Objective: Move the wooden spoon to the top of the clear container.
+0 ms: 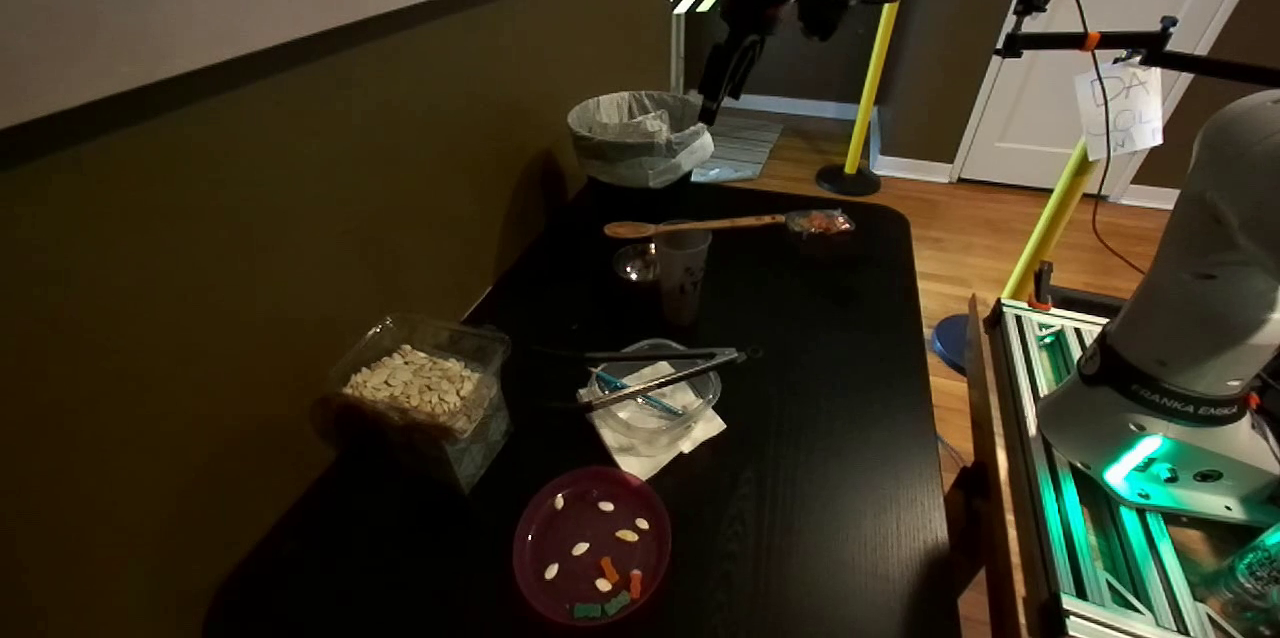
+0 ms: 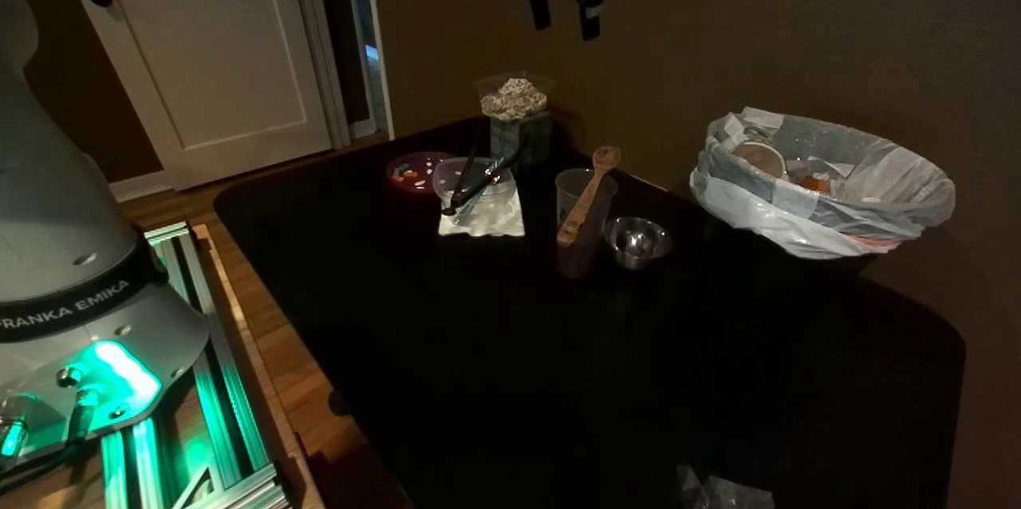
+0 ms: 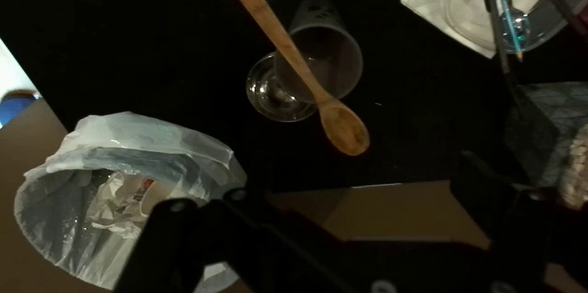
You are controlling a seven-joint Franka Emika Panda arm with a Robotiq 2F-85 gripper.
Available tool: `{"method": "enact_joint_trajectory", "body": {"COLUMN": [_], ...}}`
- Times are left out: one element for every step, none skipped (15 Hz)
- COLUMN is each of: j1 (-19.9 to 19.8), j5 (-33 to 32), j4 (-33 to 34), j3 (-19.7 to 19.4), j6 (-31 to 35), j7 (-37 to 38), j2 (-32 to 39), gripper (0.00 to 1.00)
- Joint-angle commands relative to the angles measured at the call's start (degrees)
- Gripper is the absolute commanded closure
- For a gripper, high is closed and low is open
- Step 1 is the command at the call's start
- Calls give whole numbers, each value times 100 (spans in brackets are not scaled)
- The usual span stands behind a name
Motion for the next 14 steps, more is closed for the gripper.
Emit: {"method": "enact_joint_trajectory", "body": {"j1": [269,16,88,134,156,33,-26,-88,-167,-266,-352,-458,-827,-348], "j5": [1096,317,692,860,920,461,109,-221,-623,-1070,-1496,-2006,-2478,-1782], "j4": [-13,123,122,116,111,-83,-82,-83,-69,-76,-53,37,180,-33], "j3": [-241,-27,-83,-113,-124,-8,39,69,91,121,141,166,411,78], "j6": [-188,-14,-28,-49,-69,629,1012,1350,1647,1914,2076,2228,2311,2091], "j7": [-796,-177,-468,-600,-637,-397,-413,-380,-375,-314,-286,-156,-23,-296], "j2": [-102,210,185,126,71,31,174,297,469,608,748,942,1116,751], "gripper": [0,0,0,0,0,0,0,0,0,0,0,0,0,0]}}
